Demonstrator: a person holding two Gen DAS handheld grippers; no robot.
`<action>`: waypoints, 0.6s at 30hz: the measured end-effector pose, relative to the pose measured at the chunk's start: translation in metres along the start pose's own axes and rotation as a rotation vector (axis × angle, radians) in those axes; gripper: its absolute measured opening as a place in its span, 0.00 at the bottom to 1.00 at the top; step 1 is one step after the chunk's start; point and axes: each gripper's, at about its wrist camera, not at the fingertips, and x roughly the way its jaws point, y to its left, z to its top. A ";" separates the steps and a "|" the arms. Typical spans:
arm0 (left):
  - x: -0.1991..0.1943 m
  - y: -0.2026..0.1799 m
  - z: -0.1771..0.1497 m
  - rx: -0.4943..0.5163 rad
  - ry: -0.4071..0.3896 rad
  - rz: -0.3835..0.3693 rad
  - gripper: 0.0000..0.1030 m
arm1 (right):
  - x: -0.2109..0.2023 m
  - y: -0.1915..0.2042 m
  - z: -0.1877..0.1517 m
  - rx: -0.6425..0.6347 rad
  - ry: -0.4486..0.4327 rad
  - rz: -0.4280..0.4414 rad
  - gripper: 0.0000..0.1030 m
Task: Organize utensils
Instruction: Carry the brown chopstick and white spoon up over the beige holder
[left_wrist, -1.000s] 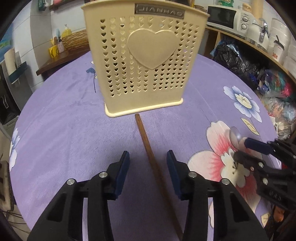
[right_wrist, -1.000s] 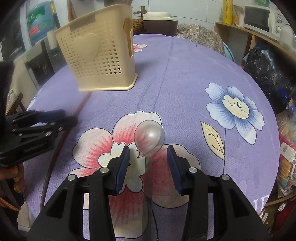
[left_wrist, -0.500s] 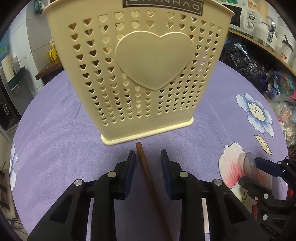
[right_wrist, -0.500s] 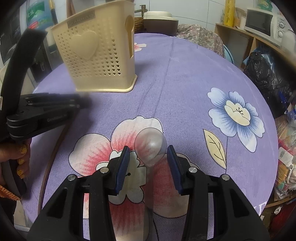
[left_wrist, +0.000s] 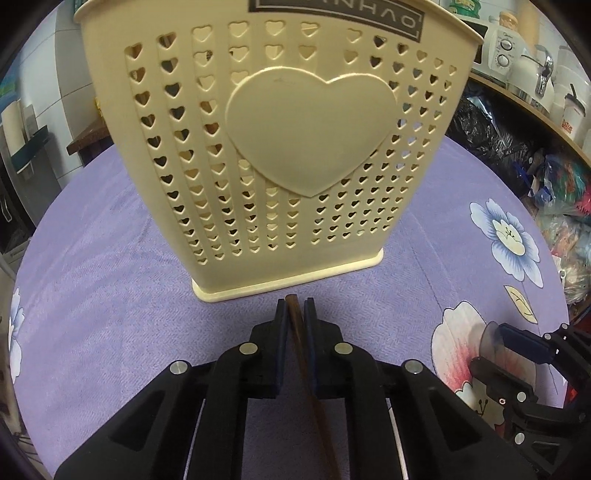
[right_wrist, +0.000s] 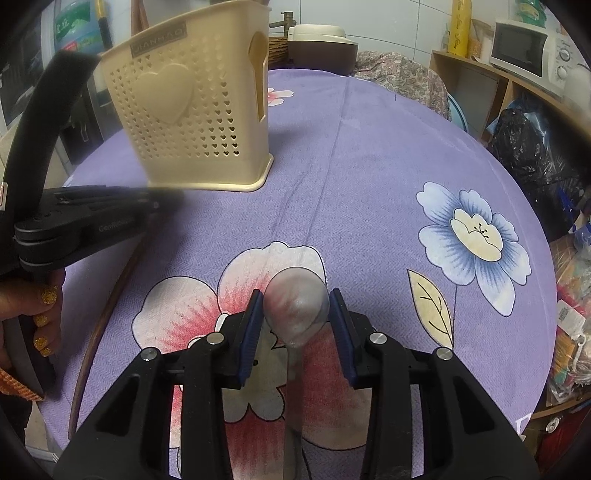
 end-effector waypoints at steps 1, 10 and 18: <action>0.000 -0.001 0.000 0.002 0.000 0.002 0.10 | 0.000 0.001 0.000 -0.001 0.000 0.000 0.36; -0.021 0.002 0.000 0.002 -0.062 -0.010 0.09 | -0.001 -0.001 0.000 0.007 -0.005 0.011 0.36; -0.085 0.008 0.001 -0.024 -0.225 -0.074 0.09 | -0.026 -0.002 0.008 0.029 -0.069 0.061 0.36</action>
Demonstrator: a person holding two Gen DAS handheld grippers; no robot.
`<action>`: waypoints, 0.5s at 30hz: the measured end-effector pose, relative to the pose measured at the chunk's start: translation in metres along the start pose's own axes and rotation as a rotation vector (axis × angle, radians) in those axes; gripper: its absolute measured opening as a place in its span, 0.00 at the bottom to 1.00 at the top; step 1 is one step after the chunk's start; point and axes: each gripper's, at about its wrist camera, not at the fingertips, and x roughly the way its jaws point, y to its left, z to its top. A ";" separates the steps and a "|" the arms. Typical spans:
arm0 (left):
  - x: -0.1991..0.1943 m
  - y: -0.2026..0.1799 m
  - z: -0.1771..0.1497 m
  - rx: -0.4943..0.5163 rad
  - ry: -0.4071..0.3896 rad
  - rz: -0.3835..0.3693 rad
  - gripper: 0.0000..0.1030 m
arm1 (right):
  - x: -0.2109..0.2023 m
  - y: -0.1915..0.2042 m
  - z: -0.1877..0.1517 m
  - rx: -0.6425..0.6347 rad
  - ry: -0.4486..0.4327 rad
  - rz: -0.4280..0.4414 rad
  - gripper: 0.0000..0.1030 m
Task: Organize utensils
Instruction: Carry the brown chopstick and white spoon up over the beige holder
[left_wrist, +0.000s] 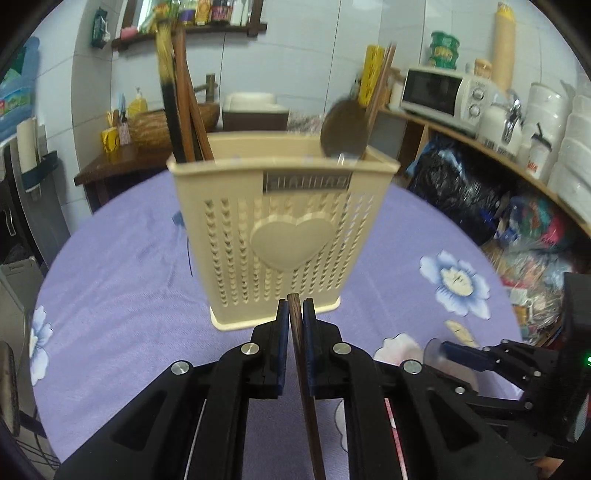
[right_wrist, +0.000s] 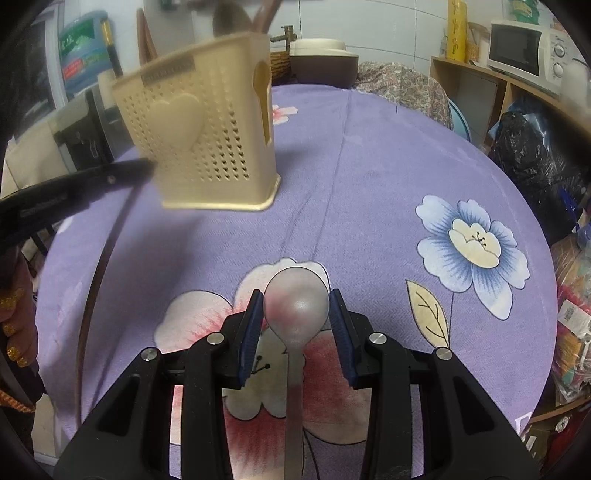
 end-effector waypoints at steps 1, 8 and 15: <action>-0.009 0.000 0.002 -0.001 -0.019 -0.006 0.09 | -0.006 0.001 0.002 0.000 -0.014 0.010 0.36; -0.059 -0.001 0.016 -0.003 -0.147 -0.024 0.08 | -0.035 0.007 0.019 0.013 -0.077 0.110 0.36; -0.090 0.007 0.021 -0.008 -0.216 -0.027 0.08 | -0.066 0.013 0.035 0.006 -0.140 0.186 0.36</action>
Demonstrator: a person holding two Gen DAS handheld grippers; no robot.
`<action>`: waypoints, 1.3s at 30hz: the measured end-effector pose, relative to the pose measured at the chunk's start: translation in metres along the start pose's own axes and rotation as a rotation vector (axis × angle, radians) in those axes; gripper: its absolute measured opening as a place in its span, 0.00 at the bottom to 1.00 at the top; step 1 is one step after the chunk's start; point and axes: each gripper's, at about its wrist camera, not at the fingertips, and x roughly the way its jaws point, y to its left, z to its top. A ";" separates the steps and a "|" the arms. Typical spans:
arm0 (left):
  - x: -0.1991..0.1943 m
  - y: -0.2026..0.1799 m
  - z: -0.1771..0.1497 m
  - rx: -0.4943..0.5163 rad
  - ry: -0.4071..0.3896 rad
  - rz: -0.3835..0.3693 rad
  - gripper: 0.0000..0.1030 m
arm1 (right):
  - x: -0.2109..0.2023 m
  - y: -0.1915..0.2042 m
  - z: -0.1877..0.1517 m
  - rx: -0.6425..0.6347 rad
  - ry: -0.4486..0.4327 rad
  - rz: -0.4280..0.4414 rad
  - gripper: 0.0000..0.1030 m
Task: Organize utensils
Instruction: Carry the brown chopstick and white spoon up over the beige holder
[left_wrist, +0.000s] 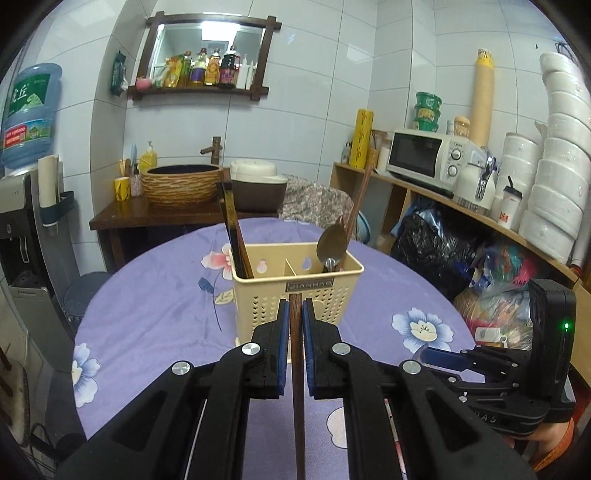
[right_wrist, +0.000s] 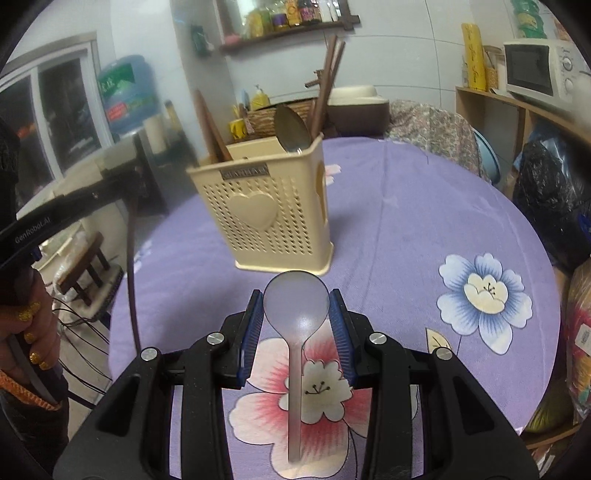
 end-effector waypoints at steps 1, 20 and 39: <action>-0.003 0.001 0.001 0.002 -0.006 -0.001 0.08 | -0.003 0.000 0.001 -0.001 -0.005 0.007 0.36; -0.030 0.010 0.016 -0.018 -0.075 -0.036 0.08 | -0.016 0.010 0.009 -0.032 -0.040 0.036 0.36; -0.036 0.008 0.077 -0.003 -0.131 -0.090 0.08 | -0.036 0.023 0.064 -0.102 -0.138 0.094 0.36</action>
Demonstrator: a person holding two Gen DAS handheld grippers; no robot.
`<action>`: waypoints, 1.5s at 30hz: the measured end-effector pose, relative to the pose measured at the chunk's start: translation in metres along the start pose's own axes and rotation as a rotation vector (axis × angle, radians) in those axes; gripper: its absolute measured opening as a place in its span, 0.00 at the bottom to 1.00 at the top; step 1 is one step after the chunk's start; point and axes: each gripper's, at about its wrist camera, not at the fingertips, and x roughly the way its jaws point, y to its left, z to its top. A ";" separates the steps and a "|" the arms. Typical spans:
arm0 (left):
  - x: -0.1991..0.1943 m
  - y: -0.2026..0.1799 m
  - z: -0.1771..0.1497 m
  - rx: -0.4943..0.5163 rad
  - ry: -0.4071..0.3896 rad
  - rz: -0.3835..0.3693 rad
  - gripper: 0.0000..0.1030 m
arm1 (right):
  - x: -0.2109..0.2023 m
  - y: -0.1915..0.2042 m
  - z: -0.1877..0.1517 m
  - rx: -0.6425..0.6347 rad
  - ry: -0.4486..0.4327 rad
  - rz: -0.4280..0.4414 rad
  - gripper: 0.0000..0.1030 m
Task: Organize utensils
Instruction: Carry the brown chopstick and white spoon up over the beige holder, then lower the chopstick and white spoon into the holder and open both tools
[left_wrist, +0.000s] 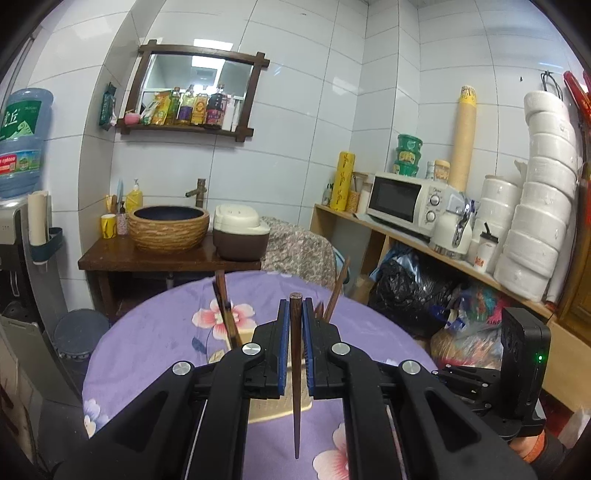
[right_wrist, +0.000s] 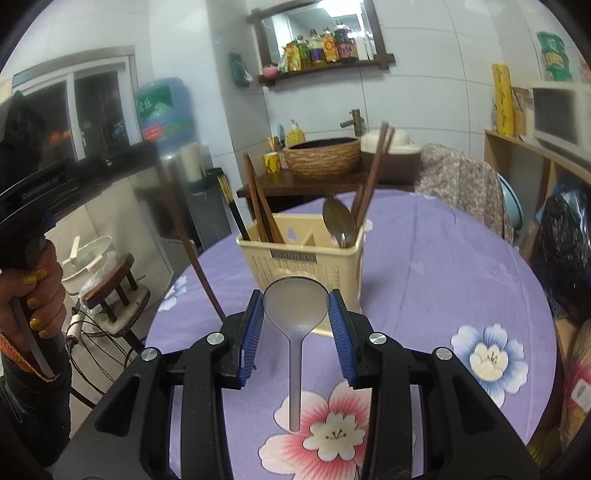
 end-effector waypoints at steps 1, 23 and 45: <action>-0.001 0.000 0.008 -0.001 -0.013 -0.001 0.08 | -0.003 0.001 0.010 -0.013 -0.023 -0.003 0.36; 0.057 -0.001 0.028 0.042 -0.123 0.160 0.08 | 0.062 -0.001 0.065 -0.050 -0.236 -0.216 0.36; 0.072 0.006 -0.030 0.068 -0.024 0.195 0.08 | 0.090 -0.013 0.001 -0.054 -0.112 -0.250 0.37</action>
